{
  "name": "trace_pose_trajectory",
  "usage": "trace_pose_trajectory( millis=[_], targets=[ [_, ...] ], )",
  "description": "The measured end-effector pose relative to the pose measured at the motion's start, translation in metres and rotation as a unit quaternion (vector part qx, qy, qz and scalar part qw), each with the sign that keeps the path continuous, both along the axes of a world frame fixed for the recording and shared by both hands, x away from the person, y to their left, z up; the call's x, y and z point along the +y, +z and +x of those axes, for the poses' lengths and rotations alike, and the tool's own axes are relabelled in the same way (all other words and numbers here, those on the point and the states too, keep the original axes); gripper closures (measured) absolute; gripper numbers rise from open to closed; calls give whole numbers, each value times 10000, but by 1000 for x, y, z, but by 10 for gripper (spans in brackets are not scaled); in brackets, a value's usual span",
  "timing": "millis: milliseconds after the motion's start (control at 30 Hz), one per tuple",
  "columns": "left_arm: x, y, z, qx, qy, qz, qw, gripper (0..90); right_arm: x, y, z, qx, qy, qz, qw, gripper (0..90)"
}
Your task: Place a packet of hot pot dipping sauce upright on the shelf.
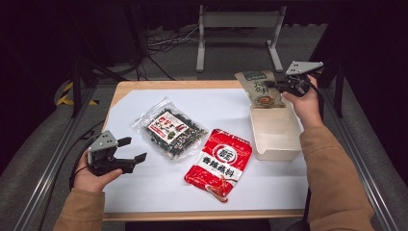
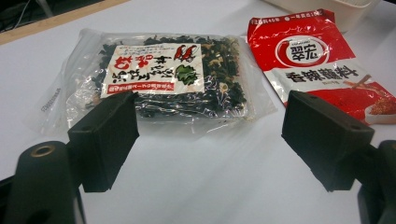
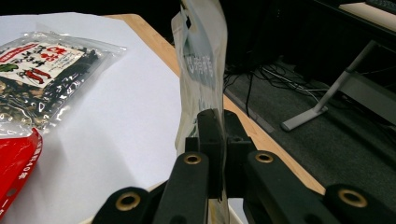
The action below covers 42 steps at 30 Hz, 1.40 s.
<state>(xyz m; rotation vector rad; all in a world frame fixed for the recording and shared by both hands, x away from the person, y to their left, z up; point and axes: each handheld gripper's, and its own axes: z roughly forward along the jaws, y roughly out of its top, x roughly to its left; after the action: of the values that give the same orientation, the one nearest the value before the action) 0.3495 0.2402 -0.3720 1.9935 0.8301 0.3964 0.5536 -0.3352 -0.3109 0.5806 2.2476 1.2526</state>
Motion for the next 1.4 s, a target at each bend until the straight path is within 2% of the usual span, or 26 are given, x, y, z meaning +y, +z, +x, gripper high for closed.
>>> trace_pose_trajectory(
  millis=[133, 233, 433, 533, 667, 867, 1067, 1200, 1300, 1333, 1400],
  targets=[
    [-1, 0, 0, -12, -17, 4, 10000, 187, 1, -6, 1, 103, 12, -56, 9999, 886],
    [-2, 0, 0, 0, -10, -10, 10000, 193, 0, -11, 1, 159, 1, 38, 9999, 884],
    [-4, 0, 3, -44, -76, 16, 10000, 200, 4, -17, 1, 276, 48, -38, 9996, 878],
    [-5, 0, 4, -27, -101, 14, 9999, 202, 3, -20, 1, 294, 22, 26, 9996, 876],
    [-8, 0, 6, -33, -141, 25, 9999, 203, -1, -22, -1, 336, -65, 29, 9994, 874],
    [-12, 1, 9, -15, -192, 1, 9998, 202, -15, -25, -6, 468, -345, 66, 9983, 874],
    [-16, 2, 12, -39, -277, 38, 9996, 207, -22, -27, -9, 606, -541, -45, 9967, 874],
    [-19, 2, 14, -28, -332, 53, 9994, 213, -26, -34, -12, 749, -748, -162, 9942, 874],
    [-20, 2, 15, -5, -346, 56, 9994, 220, -29, -38, -13, 820, -841, -129, 9930, 876],
    [-21, 2, 16, -9, -348, 66, 9994, 220, -29, -39, -13, 832, -867, -168, 9926, 876],
    [-22, 3, 16, 5, -411, 33, 9991, 239, -28, -43, -14, 940, -970, -515, 9895, 877]
  ],
)
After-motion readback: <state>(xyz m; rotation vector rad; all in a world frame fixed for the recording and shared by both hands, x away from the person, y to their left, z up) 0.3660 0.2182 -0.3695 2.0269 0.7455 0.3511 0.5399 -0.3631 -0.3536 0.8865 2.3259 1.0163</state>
